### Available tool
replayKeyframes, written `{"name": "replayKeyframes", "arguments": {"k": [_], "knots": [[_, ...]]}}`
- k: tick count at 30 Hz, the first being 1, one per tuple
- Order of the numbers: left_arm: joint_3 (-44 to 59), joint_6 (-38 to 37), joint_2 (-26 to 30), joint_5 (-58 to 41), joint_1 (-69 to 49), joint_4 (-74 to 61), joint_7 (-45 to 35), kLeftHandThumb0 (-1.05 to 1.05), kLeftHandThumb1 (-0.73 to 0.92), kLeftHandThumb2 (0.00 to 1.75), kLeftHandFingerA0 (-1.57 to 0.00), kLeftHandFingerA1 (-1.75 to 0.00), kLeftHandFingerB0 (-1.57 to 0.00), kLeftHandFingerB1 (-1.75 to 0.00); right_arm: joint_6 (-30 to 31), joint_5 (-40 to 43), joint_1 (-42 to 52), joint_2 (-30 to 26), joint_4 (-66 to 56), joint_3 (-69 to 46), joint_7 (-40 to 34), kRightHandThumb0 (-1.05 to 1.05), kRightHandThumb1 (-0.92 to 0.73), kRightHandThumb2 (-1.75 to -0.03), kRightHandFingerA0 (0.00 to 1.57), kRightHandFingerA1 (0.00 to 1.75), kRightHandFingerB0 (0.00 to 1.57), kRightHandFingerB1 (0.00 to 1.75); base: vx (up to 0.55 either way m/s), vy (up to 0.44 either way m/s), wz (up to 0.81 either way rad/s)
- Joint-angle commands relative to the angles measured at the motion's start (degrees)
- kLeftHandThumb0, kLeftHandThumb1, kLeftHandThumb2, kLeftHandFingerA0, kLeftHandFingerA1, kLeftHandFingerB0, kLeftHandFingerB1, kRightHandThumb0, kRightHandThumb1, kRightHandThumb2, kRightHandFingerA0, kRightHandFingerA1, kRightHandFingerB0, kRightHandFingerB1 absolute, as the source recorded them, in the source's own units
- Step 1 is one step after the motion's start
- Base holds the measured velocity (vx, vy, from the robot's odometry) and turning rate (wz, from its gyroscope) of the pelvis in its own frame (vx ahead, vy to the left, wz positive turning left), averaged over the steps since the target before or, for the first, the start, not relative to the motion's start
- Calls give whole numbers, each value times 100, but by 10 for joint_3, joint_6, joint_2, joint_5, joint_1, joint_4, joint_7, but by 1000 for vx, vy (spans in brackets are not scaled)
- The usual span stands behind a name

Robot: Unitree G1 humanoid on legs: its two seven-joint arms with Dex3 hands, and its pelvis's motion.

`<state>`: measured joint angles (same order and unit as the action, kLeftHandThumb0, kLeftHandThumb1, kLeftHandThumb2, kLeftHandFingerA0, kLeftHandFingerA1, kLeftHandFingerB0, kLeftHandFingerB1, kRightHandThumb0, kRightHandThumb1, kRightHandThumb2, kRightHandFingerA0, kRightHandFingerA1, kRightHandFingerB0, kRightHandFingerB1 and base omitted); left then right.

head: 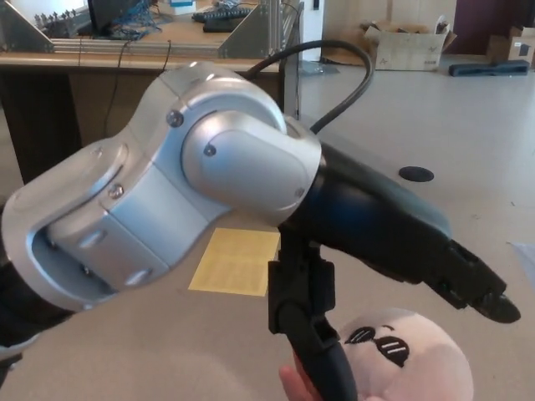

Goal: The robot extends its left hand to pick up an emotional support dumpling from the palm of a person and brings its hand down by its side. Then it extends its arm again to hand the dumpling back to the person.

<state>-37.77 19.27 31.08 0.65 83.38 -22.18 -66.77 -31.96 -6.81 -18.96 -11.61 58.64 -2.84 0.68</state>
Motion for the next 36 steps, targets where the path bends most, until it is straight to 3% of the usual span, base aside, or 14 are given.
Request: {"name": "replayKeyframes", "arguments": {"k": [1,2,7,8,13,14,16,19,21,28,29,32,33,36], "knots": [[-11,-38,3,77,-17,-14,1,-105,69,70,0,0,0,0,-10,6,-9,-11,6,-3,6,-50,-69,-61,78,62,63,44,0,0,0],[-13,-40,2,82,-22,-16,3,-82,30,75,0,-8,0,-9,-22,-25,-11,-24,14,18,-9,-41,-79,-63,74,72,49,50,0,0,0],[-19,-47,-3,112,-39,-19,4,-93,40,68,0,-12,0,-10,-10,-23,-13,-25,21,23,-20,-47,-73,-62,80,69,66,47,0,0,0],[-23,-48,-5,120,-45,-19,7,-83,30,75,0,-8,0,-9,-12,-26,-12,-27,18,25,-23,-47,-73,-61,86,75,72,51,0,0,0],[-32,-52,-15,145,-62,-18,3,-91,42,64,0,-10,0,-14,0,-46,-13,-33,9,39,-34,-43,-67,-60,83,74,70,52,0,0,0],[-35,-54,-19,149,-68,-16,3,-84,31,75,0,-6,0,-9,8,-55,-17,-35,11,45,-42,-50,-70,-61,71,58,55,42,0,0,0],[-36,-54,-28,152,-81,-14,6,-86,30,76,0,-7,0,-8,19,-24,-22,-25,15,28,-25,-55,-74,-62,67,62,53,42,0,0,0],[-38,-58,-33,165,-96,-19,9,-93,32,76,-2,-8,-2,-5,30,-31,-26,-25,15,29,-44,-53,-72,-62,77,62,65,46,0,0,0],[-42,-62,-35,176,-101,-23,8,-74,38,89,0,-9,0,-7,31,-44,-24,-29,6,36,-55,-53,-73,-62,77,62,65,48,0,0,0],[-41,-81,-46,208,-128,-26,21,-79,44,90,0,-7,0,-3,47,-79,-26,-41,-7,62,-79,-53,-74,-63,76,54,65,46,0,0,0],[-42,-93,-52,224,-145,-23,44,-76,45,88,-3,-18,0,-8,55,-97,-28,-45,-11,75,-91,-48,-73,-62,73,51,64,46,0,0,0],[-39,-100,-58,233,-155,-22,50,-76,45,88,-3,-18,0,-8,62,-101,-29,-47,-14,83,-97,-48,-73,-62,73,51,64,46,0,0,0],[-41,-116,-68,256,-184,-19,92,-80,45,54,-22,-36,-1,-28,87,-170,-34,-70,-30,129,-128,-51,-74,-63,64,48,57,40,0,0,0],[-33,-159,-83,274,-233,-4,166,-83,35,79,-21,-44,-5,-30,101,-197,-37,-82,-39,154,-144,-51,-74,-63,64,48,57,40,0,0,0]]}}
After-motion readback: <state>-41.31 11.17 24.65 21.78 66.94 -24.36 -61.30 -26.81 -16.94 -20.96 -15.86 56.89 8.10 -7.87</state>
